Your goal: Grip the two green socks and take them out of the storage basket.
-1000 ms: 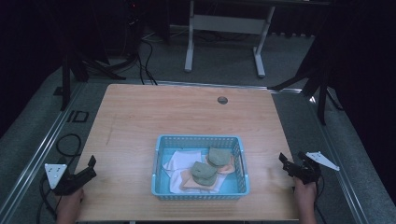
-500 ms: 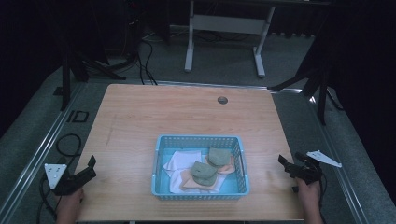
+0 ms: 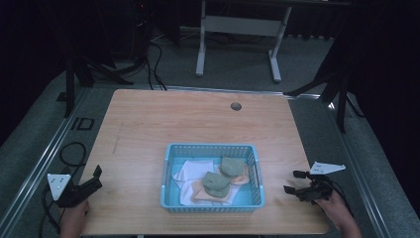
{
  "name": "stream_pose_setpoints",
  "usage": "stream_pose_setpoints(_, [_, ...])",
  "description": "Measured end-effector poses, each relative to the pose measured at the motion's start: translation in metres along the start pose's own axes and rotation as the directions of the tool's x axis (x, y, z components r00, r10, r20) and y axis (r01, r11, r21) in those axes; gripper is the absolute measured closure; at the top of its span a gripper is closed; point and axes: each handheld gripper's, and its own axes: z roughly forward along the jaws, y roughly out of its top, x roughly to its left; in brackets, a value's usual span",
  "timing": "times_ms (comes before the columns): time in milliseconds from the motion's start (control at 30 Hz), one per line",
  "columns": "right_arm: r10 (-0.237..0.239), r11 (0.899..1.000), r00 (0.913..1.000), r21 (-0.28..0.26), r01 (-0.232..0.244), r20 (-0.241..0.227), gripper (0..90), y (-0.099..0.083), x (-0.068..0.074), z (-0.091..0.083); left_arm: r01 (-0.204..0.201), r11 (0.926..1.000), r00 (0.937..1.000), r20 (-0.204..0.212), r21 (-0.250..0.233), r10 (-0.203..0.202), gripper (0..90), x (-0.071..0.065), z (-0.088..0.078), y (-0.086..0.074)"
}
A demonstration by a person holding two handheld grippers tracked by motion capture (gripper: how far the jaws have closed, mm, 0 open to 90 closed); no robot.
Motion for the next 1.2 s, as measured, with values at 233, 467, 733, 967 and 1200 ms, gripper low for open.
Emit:
stream_pose_setpoints(233, [-0.007, 0.997, 0.9962, 0.081, 0.014, -0.086, 14.0, 0.02, 0.013, -0.001, 0.001, 1.0, 1.0, 0.002, -0.001, -0.001, 0.5, 0.0, 0.0, 0.0])
stream_pose_setpoints(467, [-0.049, 0.991, 0.9901, 0.117, 0.065, -0.132, 13.6, 0.044, 0.03, -0.001, 0.001, 1.0, 1.0, 0.002, -0.001, -0.001, 0.5, 0.0, 0.0, 0.0])
stream_pose_setpoints(733, [-0.115, 0.982, 0.9765, 0.13, 0.14, -0.182, 13.4, 0.072, 0.05, 0.001, 0.001, 1.0, 1.0, 0.003, -0.001, -0.001, 0.5, 0.0, 0.0, 0.0])
stream_pose_setpoints(967, [-0.191, 0.963, 0.9579, 0.146, 0.225, -0.215, 13.4, 0.097, 0.065, 0.009, 0.001, 1.0, 1.0, 0.004, 0.0, -0.001, 0.5, 0.0, 0.0, 0.0])
stream_pose_setpoints(1200, [-0.228, 0.931, 0.9344, 0.22, 0.292, -0.274, 13.4, 0.118, 0.081, 0.028, 0.002, 1.0, 1.0, 0.007, -0.001, -0.002, 0.5, 0.001, 0.0, 0.0])
